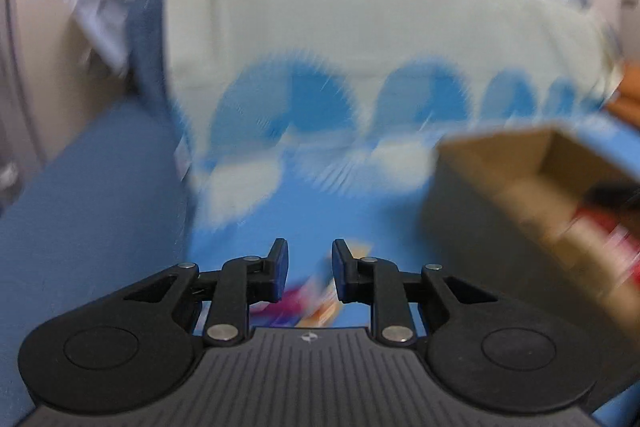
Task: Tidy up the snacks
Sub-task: 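Move both tools back to the remaining snacks, then grasp the purple Alpenliebe bar with left tool while right grasps small red candy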
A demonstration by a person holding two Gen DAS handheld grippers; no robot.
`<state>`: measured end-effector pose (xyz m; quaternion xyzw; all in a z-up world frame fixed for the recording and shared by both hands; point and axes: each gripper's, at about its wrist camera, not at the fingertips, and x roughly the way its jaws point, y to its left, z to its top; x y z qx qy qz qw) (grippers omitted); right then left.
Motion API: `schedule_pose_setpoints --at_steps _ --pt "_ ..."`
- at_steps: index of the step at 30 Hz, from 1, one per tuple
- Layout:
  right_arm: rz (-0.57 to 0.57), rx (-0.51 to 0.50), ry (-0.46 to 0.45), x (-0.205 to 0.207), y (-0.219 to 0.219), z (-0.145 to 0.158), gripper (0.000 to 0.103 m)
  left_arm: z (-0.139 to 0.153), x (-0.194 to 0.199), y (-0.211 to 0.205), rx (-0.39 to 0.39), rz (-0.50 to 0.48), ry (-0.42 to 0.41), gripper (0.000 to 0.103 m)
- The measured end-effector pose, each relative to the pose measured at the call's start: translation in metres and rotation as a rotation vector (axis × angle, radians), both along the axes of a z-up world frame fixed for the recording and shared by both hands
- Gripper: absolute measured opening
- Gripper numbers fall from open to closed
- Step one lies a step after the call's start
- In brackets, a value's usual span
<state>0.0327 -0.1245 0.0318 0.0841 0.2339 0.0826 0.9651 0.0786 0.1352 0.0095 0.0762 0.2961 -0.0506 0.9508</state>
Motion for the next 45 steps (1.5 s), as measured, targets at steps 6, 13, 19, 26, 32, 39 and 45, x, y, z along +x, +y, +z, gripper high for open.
schedule_pose_setpoints --at_steps 6,13,19,26,32,39,45 --pt "0.177 0.008 0.08 0.002 0.038 -0.008 0.031 -0.044 0.029 0.038 0.033 0.115 0.217 0.049" --pt "0.309 0.007 0.137 -0.006 0.08 -0.014 0.031 -0.078 0.043 0.012 0.256 0.052 0.259 0.072" --pt "0.331 0.025 0.185 -0.002 0.092 -0.018 0.031 -0.087 0.054 0.021 0.182 0.075 0.324 0.056" --pt "0.308 0.093 0.285 0.011 0.102 -0.031 0.032 -0.077 0.054 0.037 -0.029 0.146 0.45 0.02" --pt "0.318 0.104 0.324 0.014 0.117 -0.038 0.032 -0.072 0.026 0.061 -0.352 0.351 0.64 0.022" --pt "0.244 0.162 0.403 0.044 0.132 -0.054 0.034 -0.069 -0.005 0.061 -0.449 0.534 0.641 0.022" --pt "0.049 0.342 0.578 0.1 0.139 -0.091 0.043 -0.073 0.0 0.057 -0.406 0.526 0.635 0.022"
